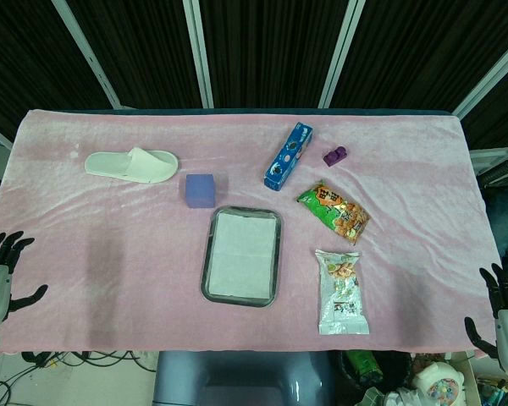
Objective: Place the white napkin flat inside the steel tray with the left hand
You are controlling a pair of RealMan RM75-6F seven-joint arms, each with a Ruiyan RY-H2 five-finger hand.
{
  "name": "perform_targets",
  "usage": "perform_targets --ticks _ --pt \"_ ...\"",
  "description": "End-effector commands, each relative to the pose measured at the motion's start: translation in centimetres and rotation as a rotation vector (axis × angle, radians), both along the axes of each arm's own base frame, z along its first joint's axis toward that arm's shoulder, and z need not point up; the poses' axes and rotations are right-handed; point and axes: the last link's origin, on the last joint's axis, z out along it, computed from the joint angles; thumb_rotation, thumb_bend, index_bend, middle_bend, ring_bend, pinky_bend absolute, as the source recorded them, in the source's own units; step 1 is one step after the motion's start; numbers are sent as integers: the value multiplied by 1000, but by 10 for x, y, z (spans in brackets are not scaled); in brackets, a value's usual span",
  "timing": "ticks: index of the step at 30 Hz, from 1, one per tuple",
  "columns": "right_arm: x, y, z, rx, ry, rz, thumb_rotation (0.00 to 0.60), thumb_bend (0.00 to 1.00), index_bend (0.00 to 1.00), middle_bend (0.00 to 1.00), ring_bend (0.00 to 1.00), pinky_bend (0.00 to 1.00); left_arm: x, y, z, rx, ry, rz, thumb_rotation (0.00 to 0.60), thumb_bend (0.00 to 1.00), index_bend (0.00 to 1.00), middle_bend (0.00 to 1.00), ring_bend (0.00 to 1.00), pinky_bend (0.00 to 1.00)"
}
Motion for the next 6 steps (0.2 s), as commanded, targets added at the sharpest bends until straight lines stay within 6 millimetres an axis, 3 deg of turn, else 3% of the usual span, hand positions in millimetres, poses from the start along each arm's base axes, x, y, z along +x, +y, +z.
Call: perform_targets --ticks 1,6 --pt "0 0 0 -1 -5 0 600 300 0 0 81 148 0 -1 1 11 -7 2 600 162 178 94 0 0" --pt "1 -2 -4 0 -19 -7 600 300 0 0 81 148 -1 -3 7 45 7 3 600 162 178 93 0 0"
